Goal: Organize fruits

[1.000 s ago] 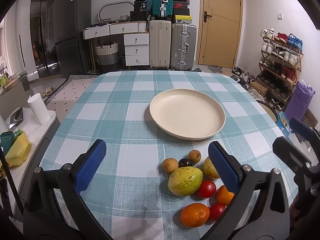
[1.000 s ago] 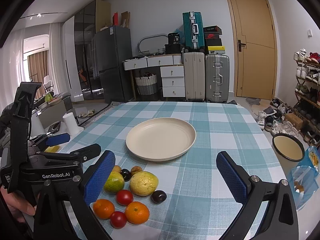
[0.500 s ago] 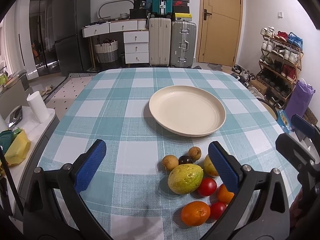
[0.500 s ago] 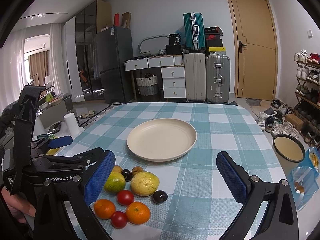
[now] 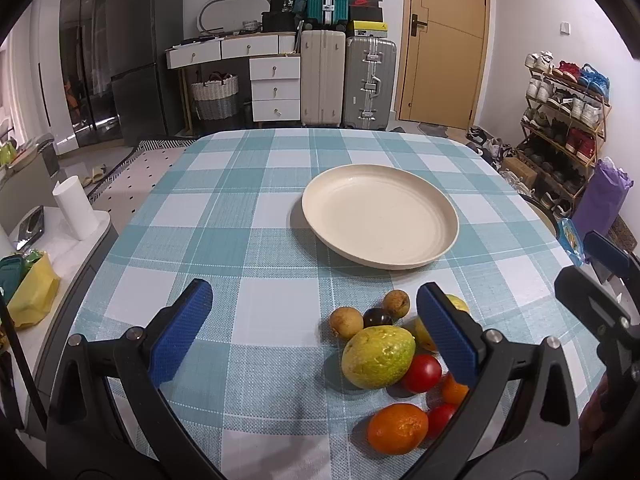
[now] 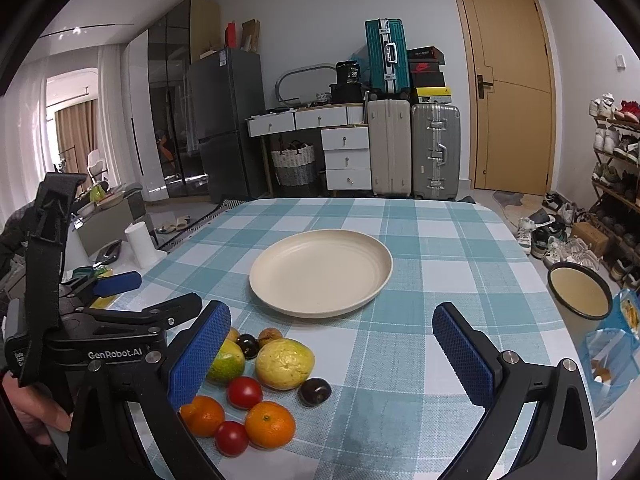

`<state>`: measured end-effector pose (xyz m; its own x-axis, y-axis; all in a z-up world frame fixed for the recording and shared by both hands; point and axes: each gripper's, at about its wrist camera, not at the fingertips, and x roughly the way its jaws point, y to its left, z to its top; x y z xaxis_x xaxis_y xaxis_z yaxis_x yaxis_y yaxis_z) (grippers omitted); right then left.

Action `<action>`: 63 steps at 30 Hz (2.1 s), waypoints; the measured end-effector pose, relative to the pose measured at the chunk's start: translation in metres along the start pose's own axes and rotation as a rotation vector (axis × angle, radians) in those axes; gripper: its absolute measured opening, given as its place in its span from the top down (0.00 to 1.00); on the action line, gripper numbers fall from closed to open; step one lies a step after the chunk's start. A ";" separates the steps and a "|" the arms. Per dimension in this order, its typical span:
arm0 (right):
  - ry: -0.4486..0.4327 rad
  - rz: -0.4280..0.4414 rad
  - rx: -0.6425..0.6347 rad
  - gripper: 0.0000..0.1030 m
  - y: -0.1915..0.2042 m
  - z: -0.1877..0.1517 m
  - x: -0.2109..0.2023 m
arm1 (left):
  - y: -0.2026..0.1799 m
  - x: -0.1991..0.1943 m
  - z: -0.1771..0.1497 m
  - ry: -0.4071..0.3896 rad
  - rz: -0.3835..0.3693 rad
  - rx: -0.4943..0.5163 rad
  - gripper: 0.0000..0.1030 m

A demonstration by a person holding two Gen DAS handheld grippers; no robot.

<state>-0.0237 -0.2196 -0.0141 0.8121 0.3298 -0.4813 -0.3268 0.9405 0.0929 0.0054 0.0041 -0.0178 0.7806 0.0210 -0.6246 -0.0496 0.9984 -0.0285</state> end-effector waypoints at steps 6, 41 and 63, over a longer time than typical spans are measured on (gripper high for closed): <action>0.029 0.049 -0.006 0.00 -0.002 -0.001 0.010 | 0.005 0.006 0.001 0.009 0.005 -0.008 0.01; 0.387 0.304 0.117 0.31 -0.008 -0.033 0.118 | 0.055 0.040 -0.015 0.082 -0.070 -0.080 0.01; 0.333 0.356 0.179 0.47 -0.018 -0.031 0.109 | 0.031 0.036 -0.012 0.114 -0.155 -0.063 0.01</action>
<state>0.0554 -0.2029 -0.0950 0.4587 0.6154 -0.6410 -0.4430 0.7837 0.4353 0.0247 0.0348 -0.0510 0.7066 -0.1420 -0.6932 0.0234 0.9838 -0.1777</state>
